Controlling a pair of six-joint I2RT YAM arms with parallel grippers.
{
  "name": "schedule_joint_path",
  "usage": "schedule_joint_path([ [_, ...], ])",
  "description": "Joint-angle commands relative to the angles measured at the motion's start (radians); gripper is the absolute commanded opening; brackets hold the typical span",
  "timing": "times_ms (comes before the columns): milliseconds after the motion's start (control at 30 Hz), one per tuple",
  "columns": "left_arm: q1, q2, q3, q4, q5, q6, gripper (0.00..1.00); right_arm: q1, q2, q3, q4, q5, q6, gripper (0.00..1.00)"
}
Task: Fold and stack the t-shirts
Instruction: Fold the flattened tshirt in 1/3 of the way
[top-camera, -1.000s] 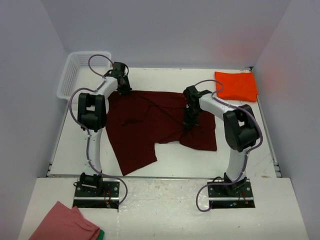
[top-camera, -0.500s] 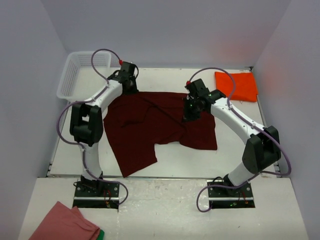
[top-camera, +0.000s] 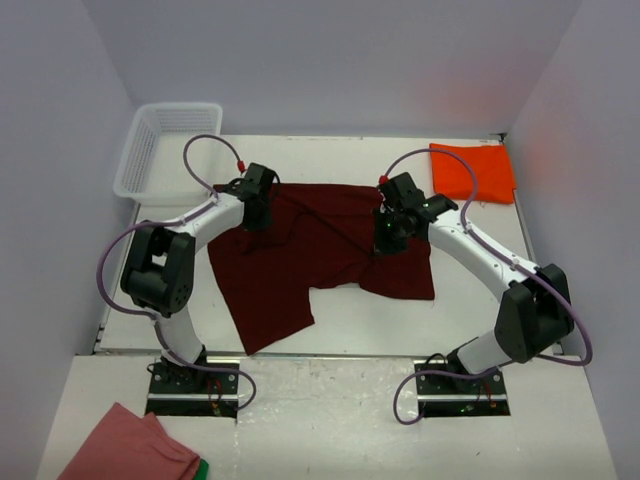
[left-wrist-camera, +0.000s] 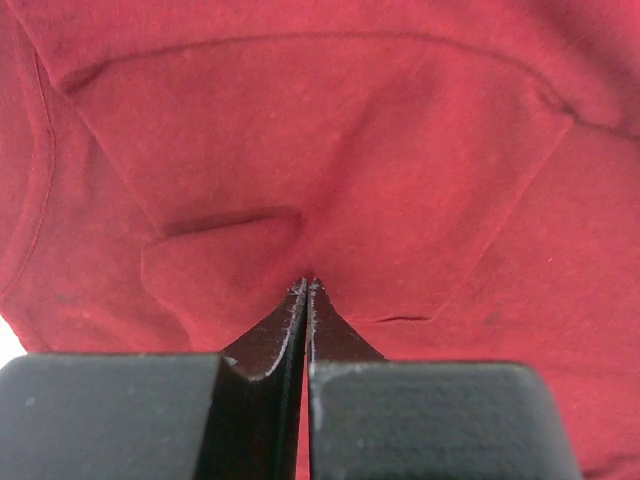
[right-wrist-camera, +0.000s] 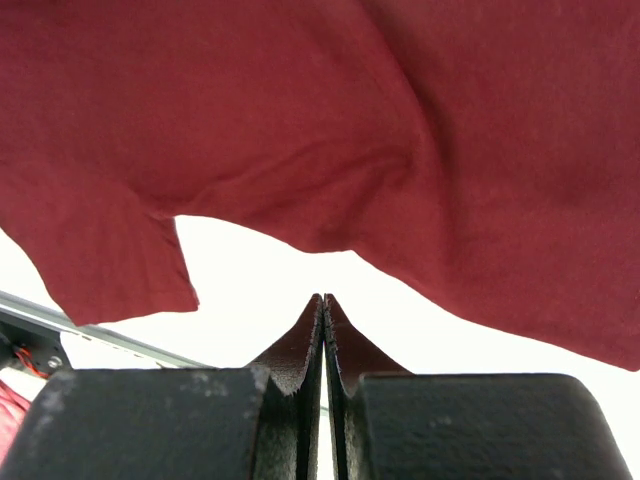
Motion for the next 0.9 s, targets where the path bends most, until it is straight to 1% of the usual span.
schedule_joint_path([
  [0, -0.002, -0.011, 0.013, 0.060, -0.046, -0.010, 0.00, 0.000, -0.031, -0.021, 0.047, -0.026, -0.004, 0.00],
  [167, -0.002, 0.030, 0.019, 0.057, -0.039, -0.006, 0.00, 0.000, -0.037, -0.044, 0.043, -0.021, -0.010, 0.00],
  [233, -0.002, 0.045, 0.007, 0.057, -0.031, -0.018, 0.00, -0.001, -0.033, -0.035, 0.026, 0.003, -0.011, 0.00],
  [433, -0.022, 0.052, -0.084, 0.063, -0.002, -0.070, 0.00, -0.006, -0.002, 0.049, -0.026, 0.069, -0.005, 0.00],
  [533, -0.034, 0.035, -0.131, 0.070, -0.029, -0.087, 0.00, -0.014, 0.065, 0.117, -0.074, 0.095, 0.009, 0.00],
  [600, -0.034, 0.027, -0.139, 0.069, -0.043, -0.088, 0.00, -0.023, 0.151, 0.192, -0.118, 0.121, 0.007, 0.00],
  [633, -0.034, 0.024, -0.140, 0.067, -0.055, -0.092, 0.00, -0.024, 0.223, 0.224, -0.176, 0.196, 0.006, 0.00],
  [667, -0.034, 0.024, -0.139, 0.066, -0.057, -0.090, 0.00, -0.024, 0.260, 0.258, -0.213, 0.236, -0.001, 0.00],
  [700, -0.034, 0.021, -0.136, 0.066, -0.054, -0.088, 0.00, -0.026, 0.295, 0.325, -0.268, 0.264, -0.025, 0.00],
  [733, -0.034, 0.019, -0.131, 0.072, -0.043, -0.088, 0.00, -0.027, 0.329, 0.353, -0.289, 0.273, -0.048, 0.00],
  [767, -0.034, 0.010, -0.130, 0.073, -0.042, -0.085, 0.00, -0.032, 0.396, 0.382, -0.315, 0.287, -0.066, 0.00],
  [800, -0.034, 0.004, -0.127, 0.073, -0.042, -0.082, 0.00, -0.035, 0.427, 0.439, -0.368, 0.311, -0.083, 0.00],
  [867, -0.034, -0.020, -0.114, 0.075, -0.049, -0.079, 0.00, -0.052, 0.481, 0.486, -0.414, 0.388, -0.082, 0.00],
])
